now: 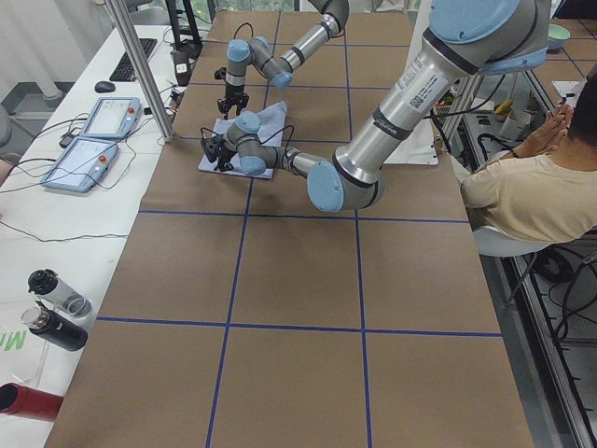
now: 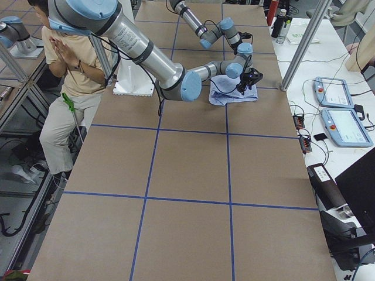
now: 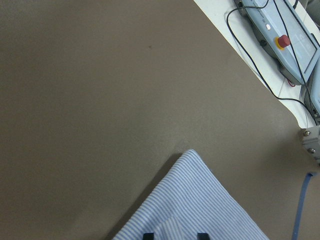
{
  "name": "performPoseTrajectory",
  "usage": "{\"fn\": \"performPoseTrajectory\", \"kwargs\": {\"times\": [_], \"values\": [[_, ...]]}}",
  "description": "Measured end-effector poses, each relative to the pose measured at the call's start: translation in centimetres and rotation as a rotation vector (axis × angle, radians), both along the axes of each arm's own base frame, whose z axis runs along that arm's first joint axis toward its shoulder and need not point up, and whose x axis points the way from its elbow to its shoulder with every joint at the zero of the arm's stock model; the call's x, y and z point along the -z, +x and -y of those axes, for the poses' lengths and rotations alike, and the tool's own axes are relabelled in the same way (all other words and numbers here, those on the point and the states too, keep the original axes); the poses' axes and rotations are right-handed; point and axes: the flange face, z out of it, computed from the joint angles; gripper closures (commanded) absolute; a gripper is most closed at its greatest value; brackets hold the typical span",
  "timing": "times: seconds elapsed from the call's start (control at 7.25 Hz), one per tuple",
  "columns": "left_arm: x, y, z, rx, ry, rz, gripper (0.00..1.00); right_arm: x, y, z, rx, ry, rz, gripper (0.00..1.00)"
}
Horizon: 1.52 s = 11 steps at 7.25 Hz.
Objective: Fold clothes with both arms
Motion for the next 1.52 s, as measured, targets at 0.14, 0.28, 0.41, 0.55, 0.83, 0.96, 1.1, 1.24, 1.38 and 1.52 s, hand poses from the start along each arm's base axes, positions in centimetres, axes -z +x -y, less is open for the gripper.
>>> {"fn": "performPoseTrajectory", "kwargs": {"times": [0.14, 0.28, 0.41, 0.55, 0.83, 0.96, 1.1, 1.24, 1.38, 1.52], "values": [[-0.4, -1.7, 0.3, -0.018, 0.022, 0.011, 0.45, 0.7, 2.1, 1.3, -0.012, -0.005, 0.021, 0.07], [-1.3, -4.0, -0.5, -0.064, 0.043, 0.014, 0.45, 1.1, 4.8, 2.0, -0.008, -0.016, 0.048, 0.0], [-2.2, -7.0, -2.2, -0.135, 0.085, 0.015, 0.45, 0.4, 8.0, 1.8, 0.013, -0.012, 0.056, 0.0], [-3.3, -10.5, -4.7, -0.215, 0.15, 0.033, 0.45, -1.1, 11.7, 0.8, 0.055, 0.022, 0.042, 0.0], [-7.1, -16.9, -10.1, -0.346, 0.304, 0.143, 0.45, -6.6, 19.8, -1.2, 0.165, 0.099, 0.011, 0.0], [-9.7, -20.0, -12.0, -0.4, 0.38, 0.229, 0.45, -10.5, 24.3, -2.3, 0.237, 0.152, -0.009, 0.0], [-12.5, -23.0, -13.1, -0.46, 0.454, 0.323, 0.45, -14.6, 28.0, -3.9, 0.321, 0.213, -0.041, 0.0], [-15.0, -25.8, -13.8, -0.528, 0.53, 0.408, 0.45, -18.9, 31.3, -5.6, 0.421, 0.279, -0.075, 0.0], [-16.9, -28.6, -14.0, -0.587, 0.587, 0.466, 0.38, -23.1, 35.0, -7.2, 0.527, 0.347, -0.094, 0.0], [-18.8, -32.0, -14.1, -0.644, 0.62, 0.502, 0.38, -27.4, 39.7, -8.9, 0.619, 0.414, -0.108, 0.0]]}}
